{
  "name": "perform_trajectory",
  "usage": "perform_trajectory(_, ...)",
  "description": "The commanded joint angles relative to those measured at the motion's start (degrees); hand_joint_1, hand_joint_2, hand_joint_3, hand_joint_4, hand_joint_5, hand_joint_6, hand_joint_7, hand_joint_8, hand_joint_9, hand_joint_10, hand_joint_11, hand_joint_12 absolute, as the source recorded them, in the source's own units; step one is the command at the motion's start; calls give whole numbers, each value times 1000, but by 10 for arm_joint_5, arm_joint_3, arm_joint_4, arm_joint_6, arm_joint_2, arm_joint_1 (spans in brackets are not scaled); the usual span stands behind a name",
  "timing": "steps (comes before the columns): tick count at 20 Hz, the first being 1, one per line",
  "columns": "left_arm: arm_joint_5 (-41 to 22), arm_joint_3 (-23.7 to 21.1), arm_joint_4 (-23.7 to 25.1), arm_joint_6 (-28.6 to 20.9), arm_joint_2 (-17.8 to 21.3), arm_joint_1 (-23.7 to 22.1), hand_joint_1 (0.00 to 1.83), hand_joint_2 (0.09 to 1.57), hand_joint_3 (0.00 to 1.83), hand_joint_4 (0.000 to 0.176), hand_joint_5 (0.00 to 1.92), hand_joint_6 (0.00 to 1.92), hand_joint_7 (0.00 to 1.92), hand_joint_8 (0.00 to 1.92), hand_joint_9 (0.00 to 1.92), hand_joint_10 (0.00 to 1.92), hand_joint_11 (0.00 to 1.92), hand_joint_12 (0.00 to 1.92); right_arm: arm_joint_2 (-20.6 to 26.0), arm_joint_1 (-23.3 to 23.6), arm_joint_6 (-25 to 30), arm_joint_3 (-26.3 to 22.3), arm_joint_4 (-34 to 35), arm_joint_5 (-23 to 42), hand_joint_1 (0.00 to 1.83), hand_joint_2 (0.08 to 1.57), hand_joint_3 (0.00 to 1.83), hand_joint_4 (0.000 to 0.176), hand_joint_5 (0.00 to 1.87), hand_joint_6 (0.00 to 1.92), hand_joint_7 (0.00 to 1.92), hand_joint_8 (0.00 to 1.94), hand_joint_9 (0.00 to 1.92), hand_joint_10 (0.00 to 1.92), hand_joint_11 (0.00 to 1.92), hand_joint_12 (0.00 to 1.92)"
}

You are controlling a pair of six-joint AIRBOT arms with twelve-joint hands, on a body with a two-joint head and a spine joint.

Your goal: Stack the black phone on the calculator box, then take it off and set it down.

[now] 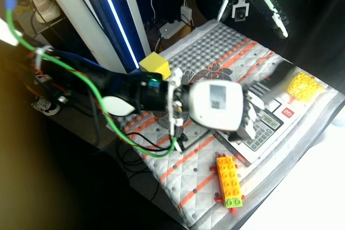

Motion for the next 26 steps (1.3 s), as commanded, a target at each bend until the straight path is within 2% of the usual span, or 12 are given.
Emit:
perform_trajectory(1,-69,1,7,-8,4,-1,693,864,6,121,0,0,0,0,0,0,0,0,18,11,2,-5,17,121,1259,1123,0,0,844,1015,1124,916,1097,630,601,1385)
perform_trajectory(2,-71,1,6,-12,5,2,666,869,8,126,0,0,0,0,0,0,0,0,33,11,2,-17,18,137,1263,1112,1,0,855,998,1152,864,1182,483,681,1334)
perform_trajectory(4,-77,1,3,-26,8,10,664,870,7,131,0,0,0,0,0,0,0,0,65,-3,2,-44,18,169,1120,1163,0,0,890,1101,1317,265,1260,608,850,1399)
perform_trajectory(7,-86,1,0,-38,12,20,667,858,0,151,0,0,0,0,0,0,0,0,85,-36,21,-67,17,204,1114,1188,0,0,848,1171,1387,60,1253,490,831,1200)
perform_trajectory(8,-87,1,0,-41,14,20,661,854,0,171,0,0,0,0,0,0,0,0,97,-51,22,-81,17,218,1239,1115,11,0,889,948,1197,728,1245,398,752,1218)
perform_trajectory(10,-93,0,2,-49,19,22,668,886,11,176,0,0,0,0,0,0,0,0,120,-79,22,-106,17,241,1264,1115,0,0,877,923,1124,940,1236,338,736,1212)
perform_trajectory(15,-103,-4,4,-57,30,31,643,886,4,171,0,0,0,0,0,0,0,0,155,-146,83,-145,-14,297,1283,1072,0,0,981,777,1212,778,1376,320,1050,1035)
perform_trajectory(18,-104,-4,3,-57,30,34,648,880,0,176,0,0,0,0,0,0,0,0,160,-186,107,-155,-22,303,1275,1067,2,0,976,841,1230,703,1385,102,983,826)
perform_trajectory(21,-104,-5,1,-57,30,36,645,888,4,176,0,0,0,0,0,0,0,0,160,-224,129,-158,-22,303,1264,1102,2,0,888,977,1157,835,1389,66,926,927)
perform_trajectory(23,-103,-5,0,-57,30,36,672,887,2,176,0,0,0,0,0,0,0,0,160,-251,140,-155,-20,302,1136,1167,0,0,885,1106,1265,159,1394,39,914,950)
perform_trajectory(24,-103,-5,0,-57,30,36,651,890,3,176,0,0,0,0,0,0,0,0,159,-264,146,-151,-18,301,1242,1106,0,0,908,967,1207,646,1400,35,847,1079)
perform_trajectory(26,-103,-5,0,-58,29,35,628,889,2,176,0,0,0,0,0,0,0,0,155,-268,150,-147,-17,291,1253,1124,1,0,859,1002,1096,954,1373,22,773,1240)
